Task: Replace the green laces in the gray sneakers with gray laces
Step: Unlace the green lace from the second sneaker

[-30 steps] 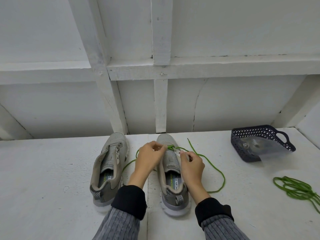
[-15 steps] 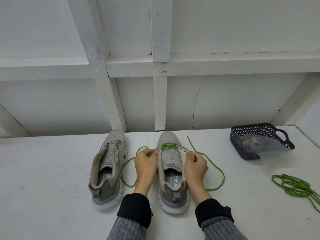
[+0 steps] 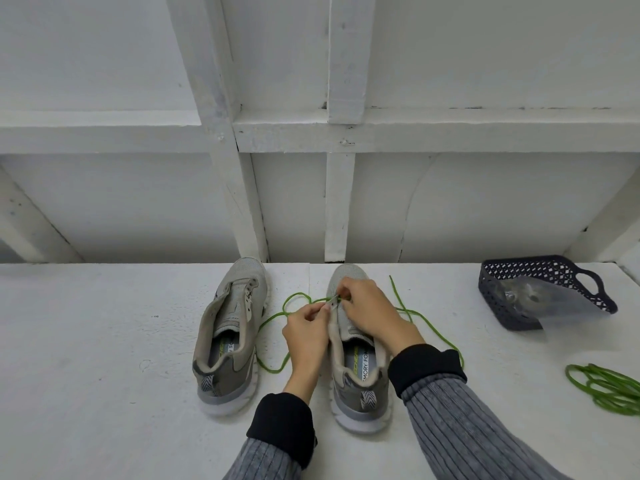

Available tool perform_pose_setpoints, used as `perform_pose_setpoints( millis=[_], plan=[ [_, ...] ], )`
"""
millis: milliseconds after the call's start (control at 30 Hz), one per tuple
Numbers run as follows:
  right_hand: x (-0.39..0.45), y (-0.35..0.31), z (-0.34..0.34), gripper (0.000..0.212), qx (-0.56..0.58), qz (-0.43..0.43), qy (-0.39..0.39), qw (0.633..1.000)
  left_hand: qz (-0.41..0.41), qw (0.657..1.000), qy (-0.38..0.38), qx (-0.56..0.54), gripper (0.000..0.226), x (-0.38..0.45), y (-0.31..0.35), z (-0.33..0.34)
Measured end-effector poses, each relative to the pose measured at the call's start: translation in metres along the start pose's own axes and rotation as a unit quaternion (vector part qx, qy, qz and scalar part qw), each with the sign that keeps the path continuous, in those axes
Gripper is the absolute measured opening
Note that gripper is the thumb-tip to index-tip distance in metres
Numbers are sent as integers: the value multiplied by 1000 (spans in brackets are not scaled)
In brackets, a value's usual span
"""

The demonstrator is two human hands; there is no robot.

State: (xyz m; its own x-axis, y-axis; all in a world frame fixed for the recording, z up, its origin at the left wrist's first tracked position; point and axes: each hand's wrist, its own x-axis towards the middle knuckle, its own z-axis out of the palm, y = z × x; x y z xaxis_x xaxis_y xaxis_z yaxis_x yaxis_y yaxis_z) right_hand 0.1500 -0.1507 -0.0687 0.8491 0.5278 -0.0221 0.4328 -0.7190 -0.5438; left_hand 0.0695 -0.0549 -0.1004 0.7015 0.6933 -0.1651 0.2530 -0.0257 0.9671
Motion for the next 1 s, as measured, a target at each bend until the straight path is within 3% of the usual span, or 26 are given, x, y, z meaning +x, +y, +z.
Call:
perform_pose_setpoints(
  millis=[133,233,333,400,433,500,567,633,700,800,900,1000],
  plan=[
    [3,1,7,11,11,28,18,999,-4,1000,7,-14,7,-1,-2,2],
    [2,1,7,6,111,77,124,983,-1,1000,15,-23,8,-2,-3,3],
    [-7,3,0,6,275,159,275,908,-6,999,20,-45,10,-4,-5,4],
    [-12,8,-3,6,361,245,325,839,-6,998,18,-55,15,-4,-6,5],
    [-13,12,-3,8,365,265,329,830,-5,998,17,-55,16,-4,-6,5],
    [-13,15,-2,12,305,224,328,866,-5,999,18,-51,14,-4,-5,5],
    [-10,11,-6,19,217,128,312,916,-5,999,19,-50,11,-4,-6,5],
    [-4,5,-10,23,168,45,235,956,-6,999,18,-48,9,-3,-6,5],
    [1,2,-9,21,123,18,104,987,-6,999,19,-44,8,-3,-7,5],
    [5,4,2,19,38,41,10,998,-5,999,15,-43,8,-3,-6,4],
    [4,1,6,12,31,51,19,998,-1,999,13,-46,8,-5,-4,4],
    [0,0,2,13,150,63,82,983,-5,999,22,-47,8,-8,-1,2]
  ],
)
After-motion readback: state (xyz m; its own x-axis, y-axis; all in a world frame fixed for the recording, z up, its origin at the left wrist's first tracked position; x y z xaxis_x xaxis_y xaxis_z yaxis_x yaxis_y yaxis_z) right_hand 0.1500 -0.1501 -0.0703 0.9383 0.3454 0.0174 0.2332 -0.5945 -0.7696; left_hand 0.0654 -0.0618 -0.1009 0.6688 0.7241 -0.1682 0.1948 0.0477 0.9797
